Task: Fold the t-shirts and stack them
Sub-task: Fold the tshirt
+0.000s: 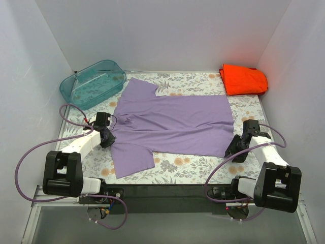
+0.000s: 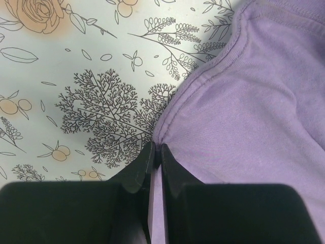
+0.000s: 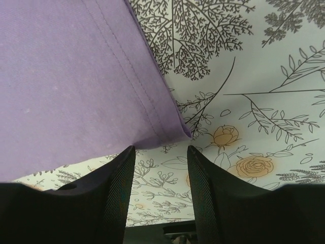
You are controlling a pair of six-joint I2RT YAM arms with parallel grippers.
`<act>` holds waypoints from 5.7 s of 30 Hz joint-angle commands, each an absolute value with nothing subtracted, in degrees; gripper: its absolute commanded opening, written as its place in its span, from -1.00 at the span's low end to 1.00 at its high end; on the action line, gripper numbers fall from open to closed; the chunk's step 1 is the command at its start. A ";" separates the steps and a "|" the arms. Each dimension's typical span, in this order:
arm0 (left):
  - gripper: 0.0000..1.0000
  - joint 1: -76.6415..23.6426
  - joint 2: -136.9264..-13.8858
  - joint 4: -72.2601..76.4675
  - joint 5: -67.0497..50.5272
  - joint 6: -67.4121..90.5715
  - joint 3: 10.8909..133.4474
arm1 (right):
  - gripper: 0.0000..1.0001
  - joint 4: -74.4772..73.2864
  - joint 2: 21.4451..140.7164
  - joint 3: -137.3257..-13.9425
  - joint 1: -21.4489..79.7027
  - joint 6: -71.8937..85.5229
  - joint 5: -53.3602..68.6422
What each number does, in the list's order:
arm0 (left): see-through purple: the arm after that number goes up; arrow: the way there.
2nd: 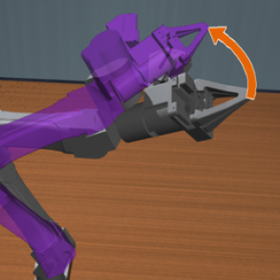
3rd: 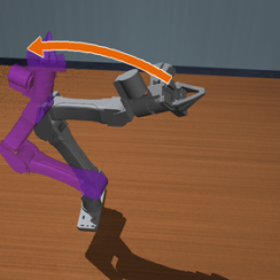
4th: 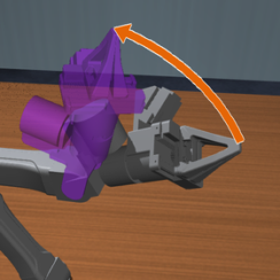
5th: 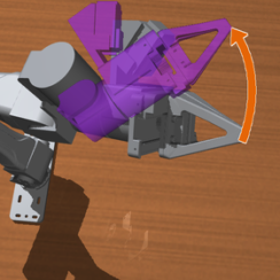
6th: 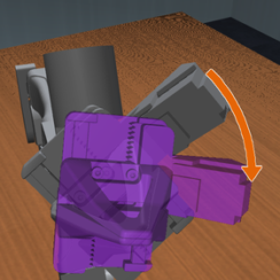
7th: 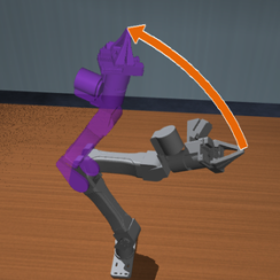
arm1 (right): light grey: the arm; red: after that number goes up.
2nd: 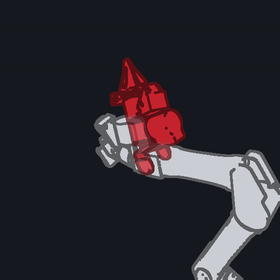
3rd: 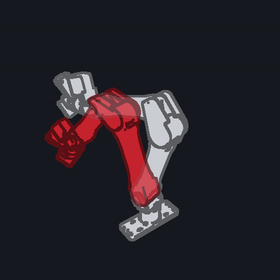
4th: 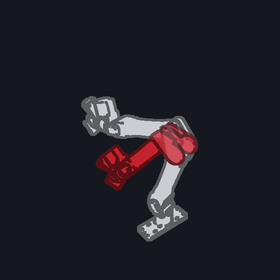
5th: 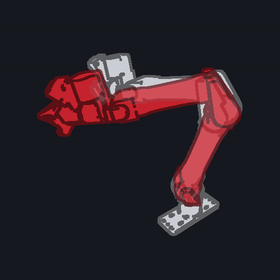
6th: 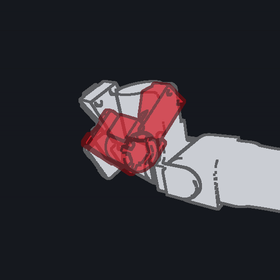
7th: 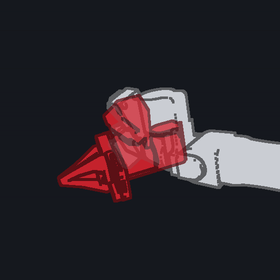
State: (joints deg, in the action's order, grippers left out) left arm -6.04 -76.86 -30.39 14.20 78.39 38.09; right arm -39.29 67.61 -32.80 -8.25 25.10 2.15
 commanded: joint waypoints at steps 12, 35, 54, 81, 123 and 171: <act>-1.00 -5.62 -75.06 -30.32 15.47 77.78 38.32 | 0.04 -36.74 63.02 -32.87 -8.61 28.91 -3.86; -1.00 -5.62 -74.79 -29.71 13.97 77.70 38.14 | -0.26 -33.40 65.65 -28.91 -8.79 29.80 -1.76; -1.00 -5.36 -72.43 -34.26 10.64 79.97 39.97 | -0.97 -42.70 68.38 -36.81 -8.88 22.77 -4.13; -1.00 -5.98 -58.36 -67.58 14.23 88.68 51.50 | -0.97 -65.47 46.15 -45.79 -4.57 21.27 -8.09; -1.00 -8.44 -63.79 -66.46 18.54 85.53 56.42 | -0.97 -60.04 59.75 -57.03 2.90 17.14 -16.25; -1.00 -8.44 -97.03 -47.64 25.58 74.18 66.89 | -0.97 -39.20 95.62 -61.35 -1.85 15.64 -18.55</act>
